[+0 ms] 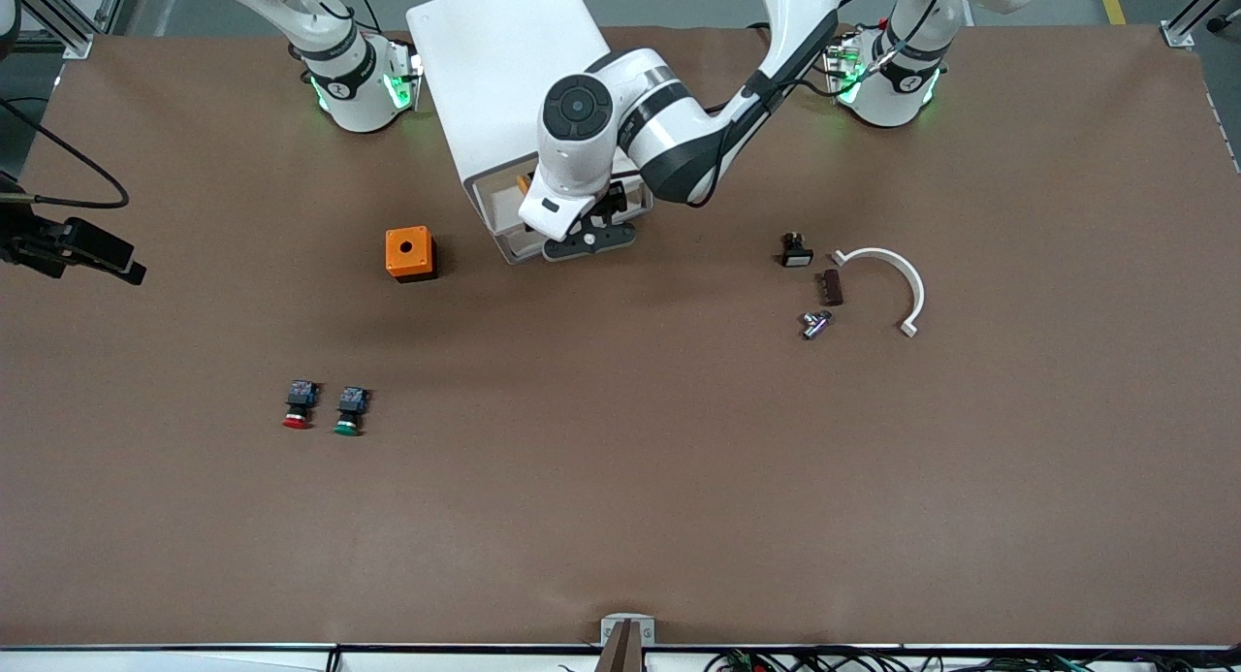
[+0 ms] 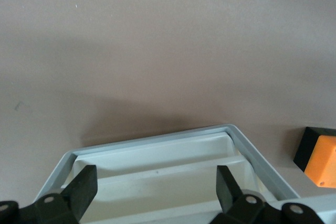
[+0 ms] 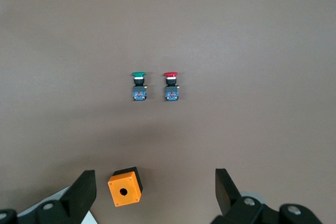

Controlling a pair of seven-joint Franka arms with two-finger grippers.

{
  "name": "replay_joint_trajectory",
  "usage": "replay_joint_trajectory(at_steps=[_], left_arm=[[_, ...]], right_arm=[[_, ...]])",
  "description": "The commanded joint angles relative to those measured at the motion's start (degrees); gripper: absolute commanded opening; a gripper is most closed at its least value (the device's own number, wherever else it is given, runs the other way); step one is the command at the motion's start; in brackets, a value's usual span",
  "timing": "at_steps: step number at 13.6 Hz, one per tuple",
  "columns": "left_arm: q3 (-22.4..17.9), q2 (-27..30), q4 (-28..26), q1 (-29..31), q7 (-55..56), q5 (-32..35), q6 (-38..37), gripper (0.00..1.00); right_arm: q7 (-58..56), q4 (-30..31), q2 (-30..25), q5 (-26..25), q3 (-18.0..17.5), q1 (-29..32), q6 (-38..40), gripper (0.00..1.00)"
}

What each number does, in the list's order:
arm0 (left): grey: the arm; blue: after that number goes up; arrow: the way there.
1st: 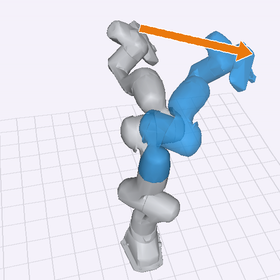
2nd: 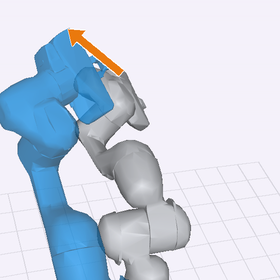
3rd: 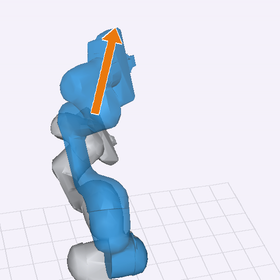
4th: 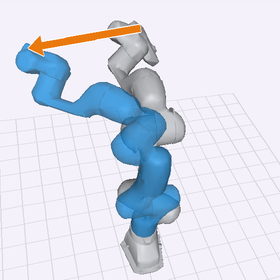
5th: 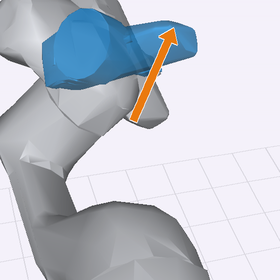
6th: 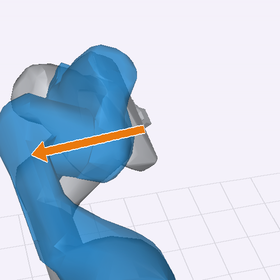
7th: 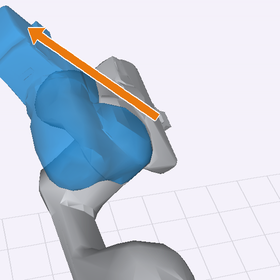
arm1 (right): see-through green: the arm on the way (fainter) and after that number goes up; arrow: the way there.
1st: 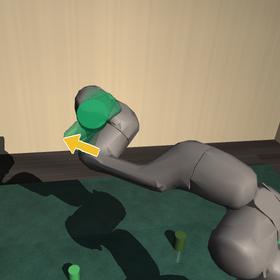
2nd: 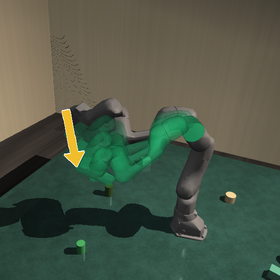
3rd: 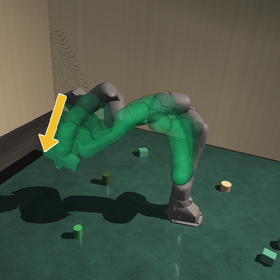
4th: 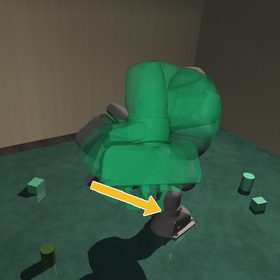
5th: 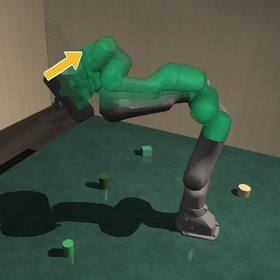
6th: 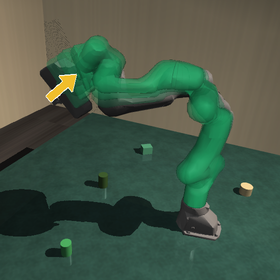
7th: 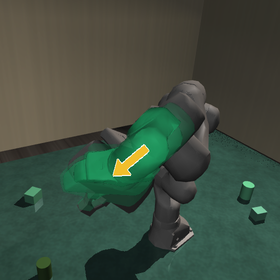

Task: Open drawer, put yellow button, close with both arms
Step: 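Push the drawer shut into the cabinet with the left gripper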

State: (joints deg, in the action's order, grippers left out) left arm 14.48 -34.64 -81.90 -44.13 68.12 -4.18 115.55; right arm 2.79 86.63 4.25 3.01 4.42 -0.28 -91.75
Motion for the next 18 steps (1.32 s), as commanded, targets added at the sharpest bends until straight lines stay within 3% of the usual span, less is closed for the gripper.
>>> replay_joint_trajectory(at_steps=[1,4,11,18], left_arm=[[0.9,0.5,-0.6,-0.7,1.2,-2.8,0.0,1.0],[1.9,0.8,-1.8,-0.7,1.2,-3.3,-0.8,1.0],[2.5,0.7,-2.2,-0.7,0.5,-11.6,-1.3,1.0],[1.9,1.9,-2.0,2.9,-2.4,-11.1,-4.4,1.0]], right_arm=[[-0.6,-0.3,-0.4,-0.1,-0.5,0.5,0.3,1.0],[-0.6,-0.3,-0.4,-0.2,-0.7,0.6,0.3,1.0],[-0.6,2.4,-1.5,-0.7,-0.8,0.9,-0.1,1.0],[-1.0,4.2,-4.6,0.0,-0.9,3.5,-0.8,1.0]])
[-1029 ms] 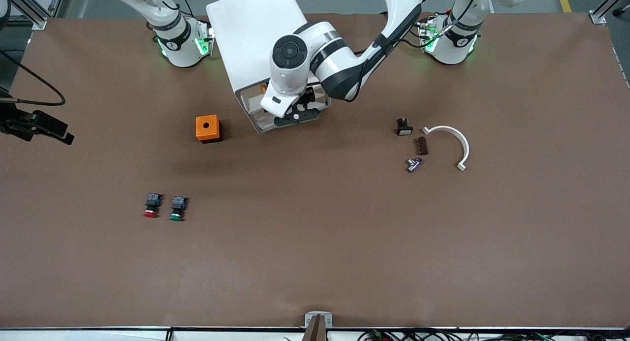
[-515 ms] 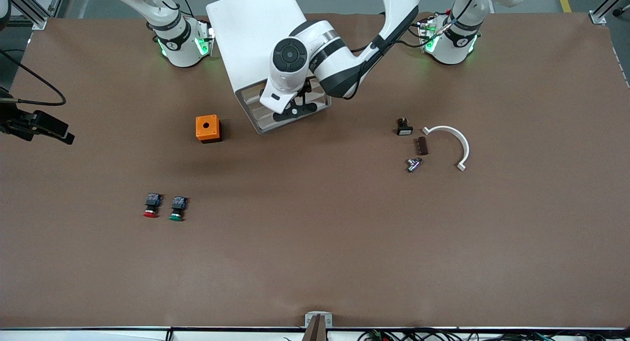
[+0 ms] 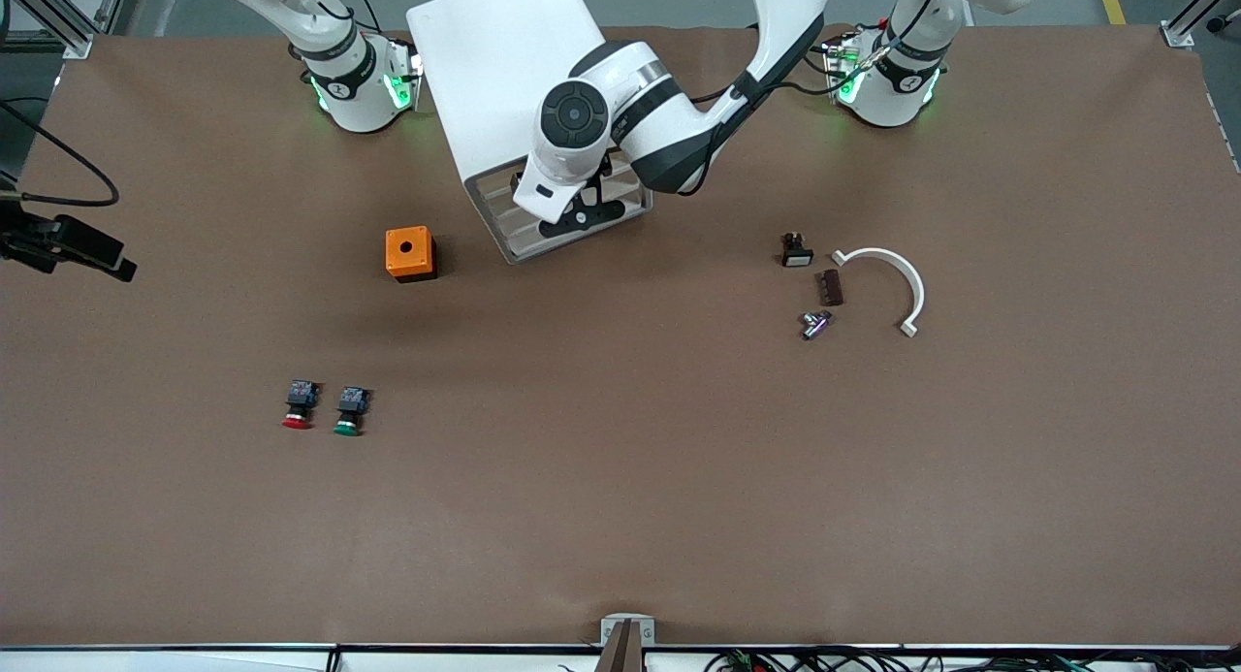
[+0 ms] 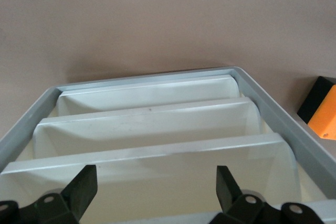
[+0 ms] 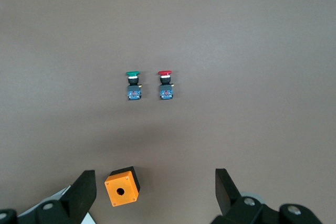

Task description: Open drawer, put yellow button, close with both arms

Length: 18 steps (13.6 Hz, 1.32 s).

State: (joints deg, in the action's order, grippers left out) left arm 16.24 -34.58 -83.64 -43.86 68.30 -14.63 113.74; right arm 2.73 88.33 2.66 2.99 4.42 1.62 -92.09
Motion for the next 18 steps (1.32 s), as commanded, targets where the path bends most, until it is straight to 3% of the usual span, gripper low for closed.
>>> replay_joint_trajectory(at_steps=[1,10,14,18], left_arm=[[-0.1,2.2,-0.3,4.0,-5.2,0.2,-3.3,1.0],[0.0,4.6,0.3,23.4,-29.6,12.1,-5.5,1.0],[0.0,7.0,0.2,31.2,-33.1,18.8,-8.1,1.0],[-0.2,10.0,0.2,38.4,-41.1,19.5,-10.4,1.0]], right_arm=[[-1.7,2.9,-3.5,-0.1,-0.9,1.6,-0.3,1.0],[-1.9,-1.1,-2.7,-0.8,-0.9,1.2,3.4,1.0],[-2.0,-1.2,-2.7,-1.0,-0.8,1.5,3.4,1.0],[-1.9,-1.5,-2.7,-1.0,-0.8,1.3,3.4,1.0]])
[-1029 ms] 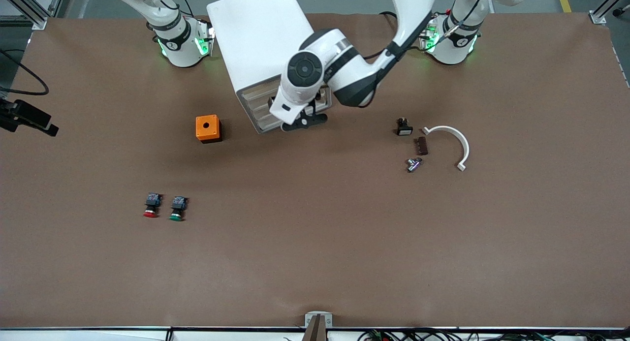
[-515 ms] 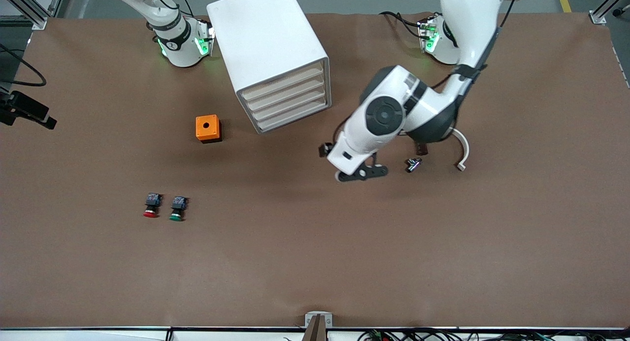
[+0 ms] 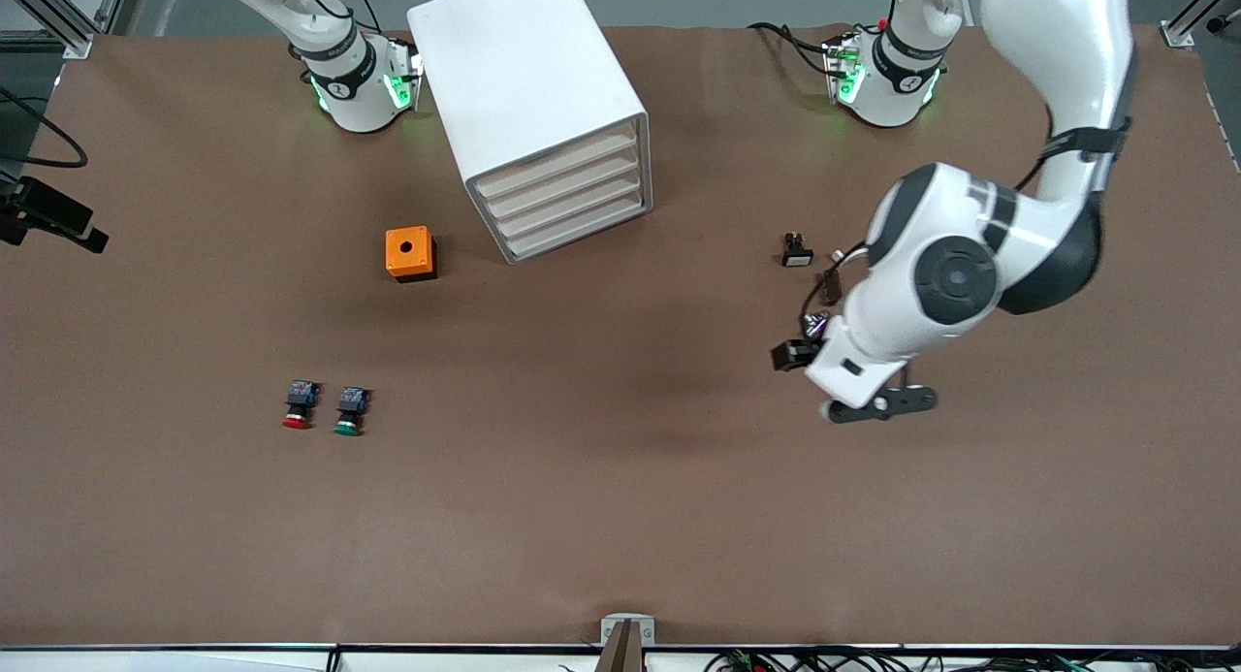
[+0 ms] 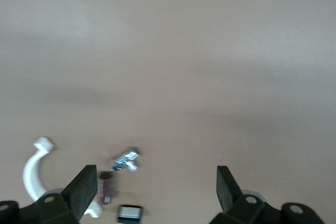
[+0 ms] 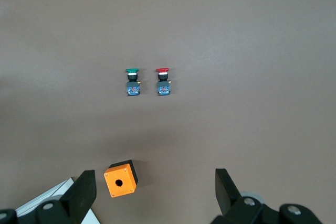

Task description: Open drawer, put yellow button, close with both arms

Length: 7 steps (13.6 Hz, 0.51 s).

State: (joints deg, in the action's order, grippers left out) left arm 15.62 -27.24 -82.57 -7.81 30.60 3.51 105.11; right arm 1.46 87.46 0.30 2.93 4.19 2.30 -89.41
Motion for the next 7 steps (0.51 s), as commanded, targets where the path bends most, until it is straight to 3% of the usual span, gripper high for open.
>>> replay_joint_trajectory(at_steps=[1,4,7], left_arm=[[-1.5,3.4,-0.8,2.3,-8.4,1.5,-1.9,1.0],[-11.1,6.1,-0.9,-0.7,-16.6,0.7,-2.1,1.0],[-13.9,10.4,-0.9,-0.9,-19.6,0.7,-6.1,1.0]], right_arm=[[-0.7,-0.7,-0.4,-0.9,-0.6,0.9,0.7,1.0],[-0.7,-0.7,-0.4,-0.9,-0.5,0.8,0.7,1.0],[-0.7,-0.7,-0.4,-0.8,-0.5,0.9,0.7,1.0]])
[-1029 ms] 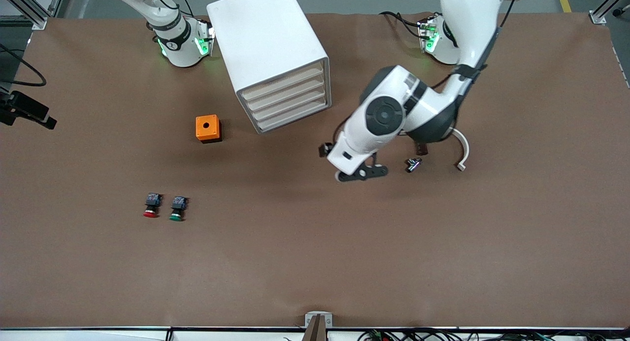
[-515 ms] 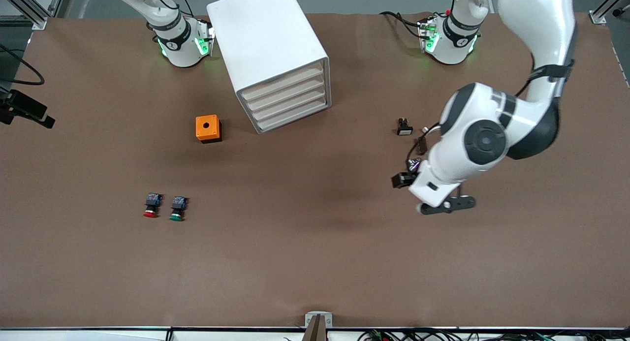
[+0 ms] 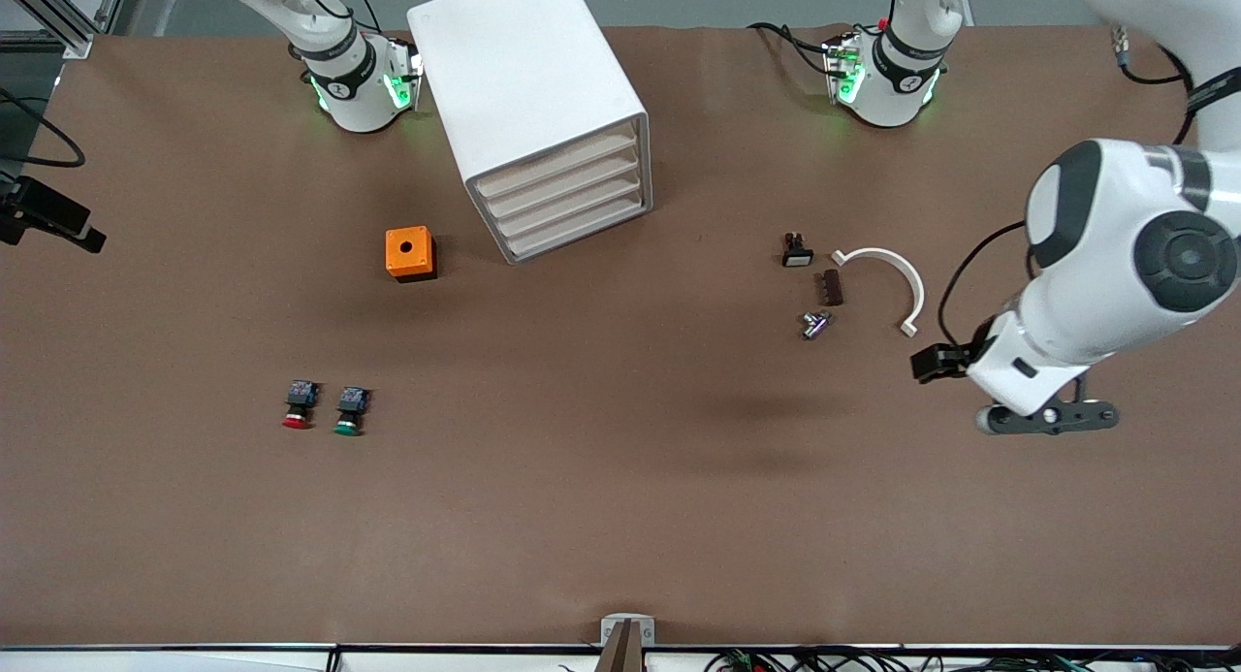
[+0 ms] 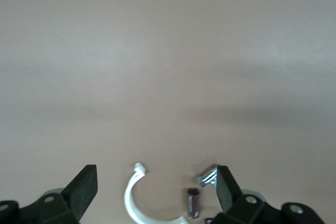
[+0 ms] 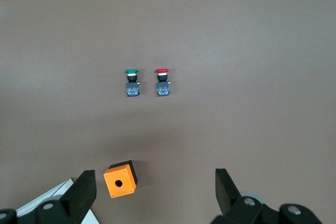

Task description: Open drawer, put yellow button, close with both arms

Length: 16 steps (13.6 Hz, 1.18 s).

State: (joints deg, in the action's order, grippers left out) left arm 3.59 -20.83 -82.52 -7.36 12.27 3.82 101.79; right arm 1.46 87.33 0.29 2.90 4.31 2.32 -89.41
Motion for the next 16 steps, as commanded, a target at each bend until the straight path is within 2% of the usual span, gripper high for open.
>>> replay_joint_trajectory(at_steps=[1,7,11,12,16], left_arm=[[-2.3,5.5,-1.2,-1.2,-1.3,0.4,-4.2,1.0],[-3.1,13.8,-1.8,0.0,-1.5,0.4,-8.9,1.0],[-3.1,19.0,-6.1,0.8,-1.5,-0.9,-9.1,1.0],[-3.1,19.8,-7.2,1.3,-1.7,-3.1,-8.7,1.0],[-3.0,21.3,-8.8,3.7,-4.0,-3.7,-7.8,1.0]], right_arm=[[-0.7,-0.6,-0.2,-0.8,-0.7,0.7,0.7,1.0],[-0.7,-0.6,-0.1,-0.8,-0.7,0.8,0.7,1.0],[-0.7,-0.6,0.0,-0.8,-0.7,0.8,0.7,1.0],[-0.7,-0.6,0.0,-0.8,-0.7,0.8,0.7,1.0],[-0.6,-0.6,0.0,-0.9,-0.7,0.7,0.7,1.0]])
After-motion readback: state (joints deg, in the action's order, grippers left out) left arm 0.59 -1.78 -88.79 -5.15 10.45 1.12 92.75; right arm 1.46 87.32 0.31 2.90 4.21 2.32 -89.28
